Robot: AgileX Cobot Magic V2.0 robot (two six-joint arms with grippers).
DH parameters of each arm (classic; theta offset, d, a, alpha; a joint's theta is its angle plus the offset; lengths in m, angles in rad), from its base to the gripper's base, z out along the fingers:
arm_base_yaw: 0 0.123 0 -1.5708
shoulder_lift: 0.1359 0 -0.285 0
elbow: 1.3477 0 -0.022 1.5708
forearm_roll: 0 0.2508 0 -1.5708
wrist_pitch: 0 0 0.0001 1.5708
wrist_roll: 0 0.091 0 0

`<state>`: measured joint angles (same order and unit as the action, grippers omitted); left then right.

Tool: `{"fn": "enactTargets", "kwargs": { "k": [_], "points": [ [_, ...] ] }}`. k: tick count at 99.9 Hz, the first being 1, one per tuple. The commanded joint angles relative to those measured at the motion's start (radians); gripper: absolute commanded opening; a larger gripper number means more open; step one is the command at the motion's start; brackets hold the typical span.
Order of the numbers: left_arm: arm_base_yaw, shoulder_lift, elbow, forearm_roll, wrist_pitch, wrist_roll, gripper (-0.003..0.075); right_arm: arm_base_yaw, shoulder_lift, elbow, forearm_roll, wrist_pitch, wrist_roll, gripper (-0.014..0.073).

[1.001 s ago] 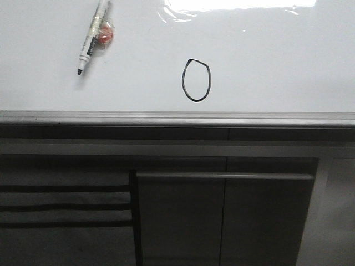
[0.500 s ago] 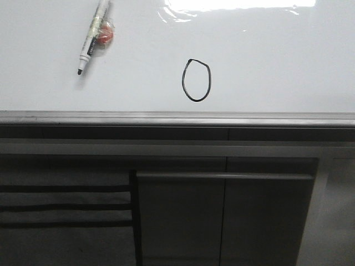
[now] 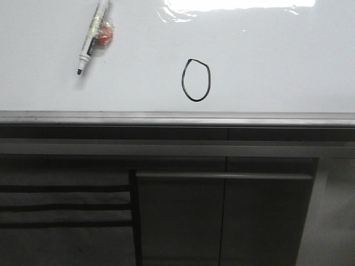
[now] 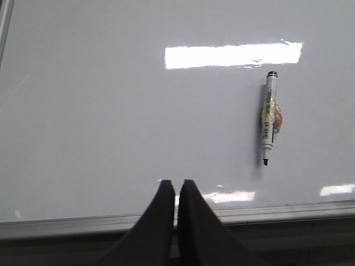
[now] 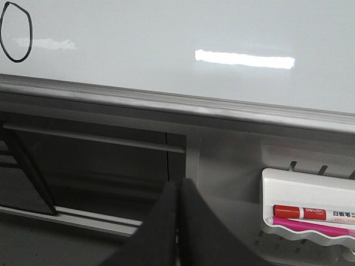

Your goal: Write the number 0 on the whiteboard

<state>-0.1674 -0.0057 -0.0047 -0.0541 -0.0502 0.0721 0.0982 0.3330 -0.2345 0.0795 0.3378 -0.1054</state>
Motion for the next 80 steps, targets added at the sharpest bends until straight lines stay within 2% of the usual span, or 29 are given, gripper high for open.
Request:
{"fn": "enactTargets", "kwargs": {
  "k": [1, 56, 65, 73, 80],
  "points": [
    [0.001, -0.011, 0.024, 0.054, -0.075, -0.057, -0.0020, -0.005, 0.003, -0.026, 0.003, -0.071, -0.001, -0.0073],
    [0.001, -0.011, 0.024, 0.054, -0.075, -0.057, -0.0020, -0.005, 0.003, -0.024, 0.003, -0.071, -0.001, -0.0073],
    [0.001, -0.011, 0.024, 0.054, -0.075, -0.057, -0.0020, -0.025, -0.060, 0.004, 0.003, -0.079, -0.001, -0.0073],
    [0.001, -0.011, 0.024, 0.054, -0.075, -0.057, -0.0020, -0.066, -0.135, 0.057, 0.012, -0.158, 0.001, -0.0073],
    [0.001, -0.011, 0.024, 0.054, -0.075, -0.057, -0.0020, -0.103, -0.201, 0.130, 0.086, -0.277, 0.001, -0.0073]
  ]
}}
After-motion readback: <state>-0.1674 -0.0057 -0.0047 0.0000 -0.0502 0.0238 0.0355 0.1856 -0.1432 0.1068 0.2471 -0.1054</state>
